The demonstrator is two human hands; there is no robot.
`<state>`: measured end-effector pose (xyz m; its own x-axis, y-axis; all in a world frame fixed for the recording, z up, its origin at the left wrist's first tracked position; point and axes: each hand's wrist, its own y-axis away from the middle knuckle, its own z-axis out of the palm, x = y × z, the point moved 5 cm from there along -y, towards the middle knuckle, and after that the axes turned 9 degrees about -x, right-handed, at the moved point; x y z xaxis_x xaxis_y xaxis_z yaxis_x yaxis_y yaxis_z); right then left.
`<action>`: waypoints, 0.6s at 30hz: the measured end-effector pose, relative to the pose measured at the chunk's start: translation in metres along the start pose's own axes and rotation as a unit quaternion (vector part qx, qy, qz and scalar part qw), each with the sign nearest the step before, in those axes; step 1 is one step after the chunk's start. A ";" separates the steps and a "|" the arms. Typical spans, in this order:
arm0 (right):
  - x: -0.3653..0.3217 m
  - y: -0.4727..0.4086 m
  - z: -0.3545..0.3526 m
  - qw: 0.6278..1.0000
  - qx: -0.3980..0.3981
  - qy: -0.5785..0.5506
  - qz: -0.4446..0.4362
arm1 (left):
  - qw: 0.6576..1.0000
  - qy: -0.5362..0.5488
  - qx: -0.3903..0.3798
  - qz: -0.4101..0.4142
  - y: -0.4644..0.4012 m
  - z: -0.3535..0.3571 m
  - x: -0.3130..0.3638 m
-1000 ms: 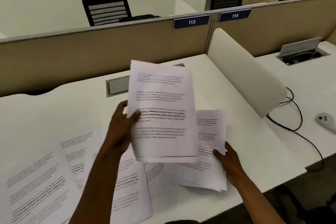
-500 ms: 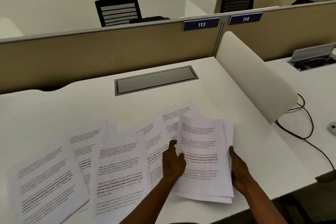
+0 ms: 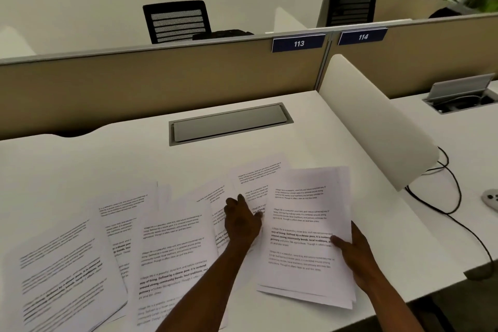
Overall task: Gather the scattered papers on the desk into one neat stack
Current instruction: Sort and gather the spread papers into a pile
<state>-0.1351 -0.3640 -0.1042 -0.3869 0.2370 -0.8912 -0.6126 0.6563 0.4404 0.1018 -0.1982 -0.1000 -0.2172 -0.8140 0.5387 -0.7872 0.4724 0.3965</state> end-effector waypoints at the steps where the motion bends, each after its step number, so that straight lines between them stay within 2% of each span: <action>1: 0.002 -0.001 -0.001 1.000 -0.001 0.006 0.004 | 1.000 -0.016 -0.005 -0.001 -0.004 0.001 0.001; 3: 0.008 -0.002 -0.002 1.000 0.002 0.019 0.013 | 0.999 -0.034 -0.013 -0.012 -0.008 0.004 0.004; 6: 0.015 -0.003 -0.003 0.999 0.009 0.025 0.026 | 0.999 0.000 -0.008 -0.049 -0.014 0.004 0.009; 8: 0.015 -0.004 -0.003 0.999 0.010 0.028 0.030 | 0.994 0.080 -0.003 -0.073 -0.017 0.004 0.011; 10: 0.014 -0.005 -0.003 0.999 0.009 0.028 0.033 | 0.976 0.203 0.004 -0.080 -0.022 0.007 0.012; 13: 0.014 -0.004 -0.002 0.999 0.003 0.031 0.038 | 0.954 0.295 -0.008 -0.058 -0.026 0.010 0.019; 18: 0.013 -0.005 -0.002 0.999 0.001 0.020 0.036 | 0.958 0.281 -0.028 0.052 -0.017 0.011 0.036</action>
<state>-0.1386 -0.3661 -0.1178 -0.4580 0.2548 -0.8516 -0.5807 0.6396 0.5037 0.1008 -0.2392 -0.0948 0.0642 -0.4580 0.8866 -0.7430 0.5712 0.3489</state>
